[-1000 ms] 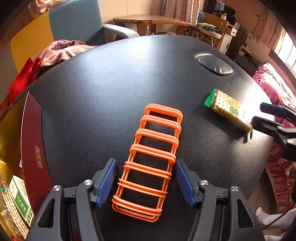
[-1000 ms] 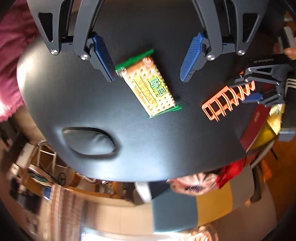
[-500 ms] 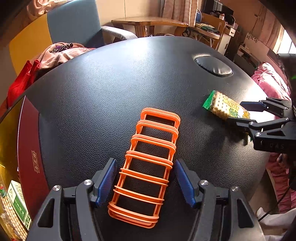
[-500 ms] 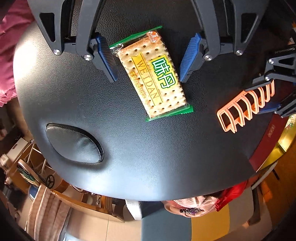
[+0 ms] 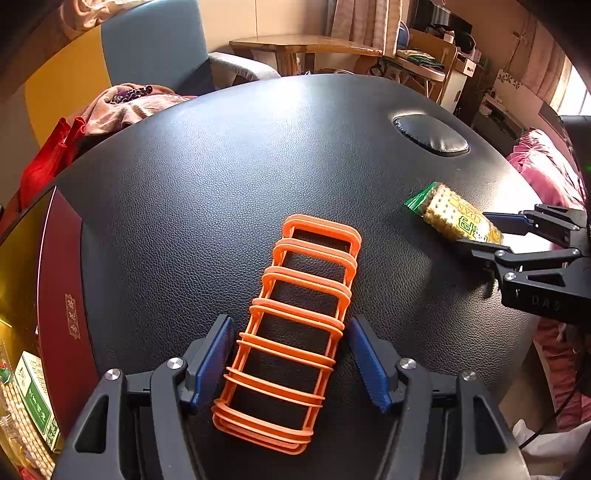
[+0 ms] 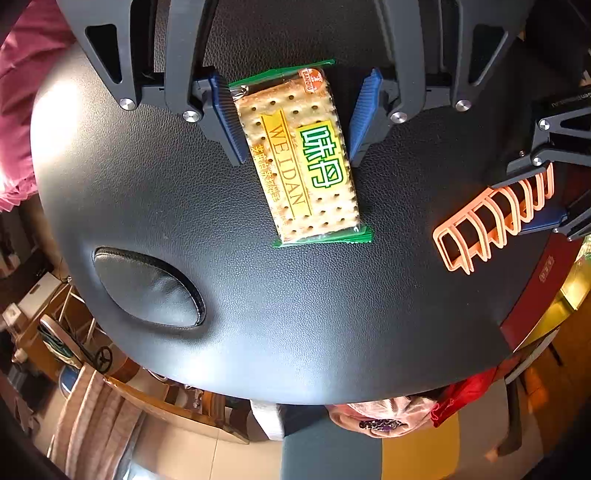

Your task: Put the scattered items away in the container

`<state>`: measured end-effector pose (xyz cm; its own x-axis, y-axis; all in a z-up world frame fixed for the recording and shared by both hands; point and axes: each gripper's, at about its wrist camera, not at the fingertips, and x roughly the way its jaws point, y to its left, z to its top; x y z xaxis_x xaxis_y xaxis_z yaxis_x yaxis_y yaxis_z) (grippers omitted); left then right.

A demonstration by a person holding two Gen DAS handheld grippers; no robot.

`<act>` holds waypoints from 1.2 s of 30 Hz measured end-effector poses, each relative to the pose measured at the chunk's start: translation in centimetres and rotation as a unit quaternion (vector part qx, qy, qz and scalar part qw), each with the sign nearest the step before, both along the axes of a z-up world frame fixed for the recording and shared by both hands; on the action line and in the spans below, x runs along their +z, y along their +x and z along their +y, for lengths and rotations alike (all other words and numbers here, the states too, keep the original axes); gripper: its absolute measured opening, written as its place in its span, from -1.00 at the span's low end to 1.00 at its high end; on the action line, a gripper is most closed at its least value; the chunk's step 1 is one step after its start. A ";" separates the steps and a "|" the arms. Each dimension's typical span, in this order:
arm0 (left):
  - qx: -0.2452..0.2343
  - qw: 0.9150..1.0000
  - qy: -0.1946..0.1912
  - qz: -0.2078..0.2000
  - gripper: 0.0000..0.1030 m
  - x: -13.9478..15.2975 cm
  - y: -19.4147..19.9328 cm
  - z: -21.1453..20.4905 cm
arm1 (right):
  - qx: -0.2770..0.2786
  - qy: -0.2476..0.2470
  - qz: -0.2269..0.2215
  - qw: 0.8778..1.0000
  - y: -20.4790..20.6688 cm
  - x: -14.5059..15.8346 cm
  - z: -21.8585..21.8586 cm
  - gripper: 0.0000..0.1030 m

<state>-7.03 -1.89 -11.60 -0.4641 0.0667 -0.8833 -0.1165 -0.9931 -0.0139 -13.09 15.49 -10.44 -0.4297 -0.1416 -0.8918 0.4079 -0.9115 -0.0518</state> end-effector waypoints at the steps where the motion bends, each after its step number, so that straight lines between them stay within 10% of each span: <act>1: 0.001 1.000 0.000 0.000 0.28 0.0 0.0 0.0 | -0.003 0.000 0.001 1.000 0.0 0.0 0.0 0.06; 36: 0.003 0.996 0.076 0.056 -0.04 2.3 2.5 -0.9 | -0.103 -0.036 0.038 0.993 4.0 0.9 0.2 -0.05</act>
